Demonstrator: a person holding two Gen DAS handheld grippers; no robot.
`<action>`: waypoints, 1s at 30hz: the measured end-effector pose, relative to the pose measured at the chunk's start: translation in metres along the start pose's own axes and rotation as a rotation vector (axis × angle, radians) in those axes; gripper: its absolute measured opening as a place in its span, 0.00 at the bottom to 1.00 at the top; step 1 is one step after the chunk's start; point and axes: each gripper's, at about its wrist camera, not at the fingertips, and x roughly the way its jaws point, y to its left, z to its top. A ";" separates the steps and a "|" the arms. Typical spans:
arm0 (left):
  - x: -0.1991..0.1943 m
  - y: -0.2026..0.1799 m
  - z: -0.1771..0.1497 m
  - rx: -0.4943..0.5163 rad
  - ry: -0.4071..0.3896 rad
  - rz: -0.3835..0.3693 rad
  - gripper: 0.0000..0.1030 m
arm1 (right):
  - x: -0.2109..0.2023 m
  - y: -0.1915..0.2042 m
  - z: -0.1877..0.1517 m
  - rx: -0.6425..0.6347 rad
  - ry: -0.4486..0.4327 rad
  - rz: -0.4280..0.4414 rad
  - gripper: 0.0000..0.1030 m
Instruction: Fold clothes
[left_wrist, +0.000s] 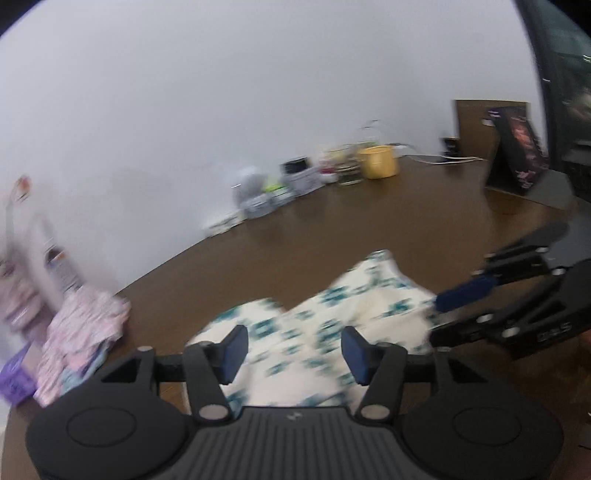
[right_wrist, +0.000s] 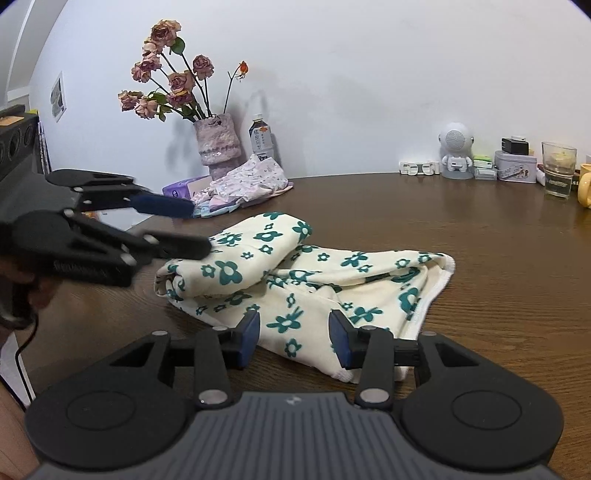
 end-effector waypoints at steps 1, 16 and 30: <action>0.003 0.006 -0.004 -0.015 0.018 0.012 0.52 | 0.002 0.002 0.001 0.000 0.001 0.002 0.41; 0.002 0.050 -0.049 -0.116 0.024 -0.138 0.53 | 0.043 0.061 0.013 -0.071 0.056 0.037 0.41; 0.016 0.065 -0.082 -0.158 0.097 -0.115 0.32 | 0.079 0.097 0.014 -0.113 0.104 -0.124 0.26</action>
